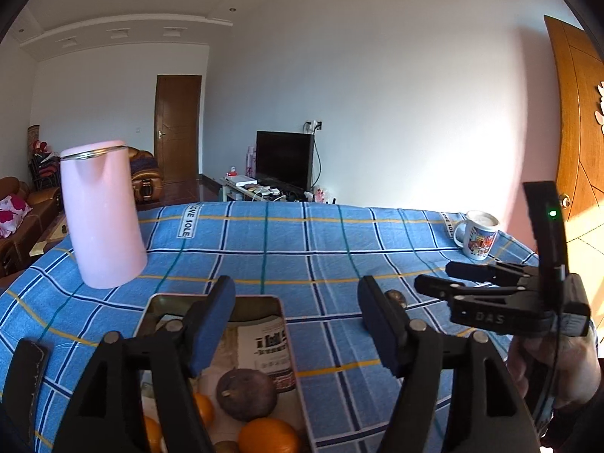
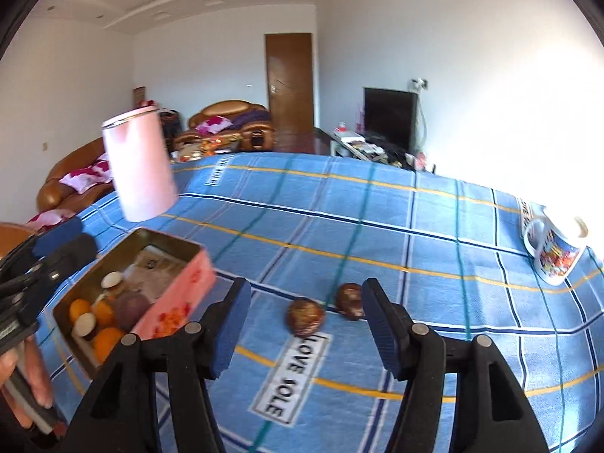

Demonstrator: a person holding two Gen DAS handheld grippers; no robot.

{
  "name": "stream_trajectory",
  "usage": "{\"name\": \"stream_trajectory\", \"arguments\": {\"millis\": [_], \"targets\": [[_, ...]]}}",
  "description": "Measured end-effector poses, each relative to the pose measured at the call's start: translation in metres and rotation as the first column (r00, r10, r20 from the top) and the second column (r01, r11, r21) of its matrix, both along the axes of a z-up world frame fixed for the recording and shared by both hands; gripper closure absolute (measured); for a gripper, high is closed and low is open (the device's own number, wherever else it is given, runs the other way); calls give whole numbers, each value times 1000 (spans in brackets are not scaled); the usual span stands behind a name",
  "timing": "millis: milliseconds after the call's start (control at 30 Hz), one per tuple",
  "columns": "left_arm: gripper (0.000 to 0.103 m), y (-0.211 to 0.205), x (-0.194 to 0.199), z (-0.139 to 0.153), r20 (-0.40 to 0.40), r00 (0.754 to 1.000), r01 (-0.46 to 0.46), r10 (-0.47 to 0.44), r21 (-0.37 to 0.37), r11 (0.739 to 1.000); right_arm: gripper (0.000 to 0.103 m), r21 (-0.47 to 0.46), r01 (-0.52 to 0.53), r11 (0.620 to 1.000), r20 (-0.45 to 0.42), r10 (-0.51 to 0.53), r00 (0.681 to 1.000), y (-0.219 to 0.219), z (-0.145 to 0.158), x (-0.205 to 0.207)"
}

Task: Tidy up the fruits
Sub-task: 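Grasp the knobby brown fruit with the left tool while the right tool grasps the dark brown fruit, then lift both brown fruits and carry them toward the tin box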

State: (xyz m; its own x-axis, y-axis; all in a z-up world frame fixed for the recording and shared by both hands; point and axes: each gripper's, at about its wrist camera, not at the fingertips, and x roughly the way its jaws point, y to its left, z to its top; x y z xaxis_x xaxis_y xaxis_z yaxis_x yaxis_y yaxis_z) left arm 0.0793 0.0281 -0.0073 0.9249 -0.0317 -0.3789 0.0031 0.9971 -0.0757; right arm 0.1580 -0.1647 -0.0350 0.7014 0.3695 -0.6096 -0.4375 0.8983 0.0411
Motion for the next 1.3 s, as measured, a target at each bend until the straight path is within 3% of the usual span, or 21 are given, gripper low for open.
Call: {"name": "stream_trajectory", "arguments": {"millis": [233,500,633,833,1100,1300], "targets": [[30,-33,48,-15,-95,994,44,-47,-33,999,41,2,74,997,-139,-73,988,-13,-33,52],[29,-38,65,-28,-135,991,18,-21,-21,1000,41,-45,65,997,-253,-74,964,2,-66,80],[25,-43,67,-30,-142,990,17,-18,-11,1000,63,-34,63,997,-278,-70,958,-3,-73,88],[25,-64,77,-39,-188,981,60,-55,23,998,63,29,106,994,-241,-95,966,-28,-64,76],[27,-90,120,-69,-346,933,120,-97,46,992,63,69,195,978,-194,-179,964,-71,-54,68],[45,-104,142,-85,-453,881,169,-138,29,985,63,96,201,975,-193,-180,965,-76,-53,67]]}}
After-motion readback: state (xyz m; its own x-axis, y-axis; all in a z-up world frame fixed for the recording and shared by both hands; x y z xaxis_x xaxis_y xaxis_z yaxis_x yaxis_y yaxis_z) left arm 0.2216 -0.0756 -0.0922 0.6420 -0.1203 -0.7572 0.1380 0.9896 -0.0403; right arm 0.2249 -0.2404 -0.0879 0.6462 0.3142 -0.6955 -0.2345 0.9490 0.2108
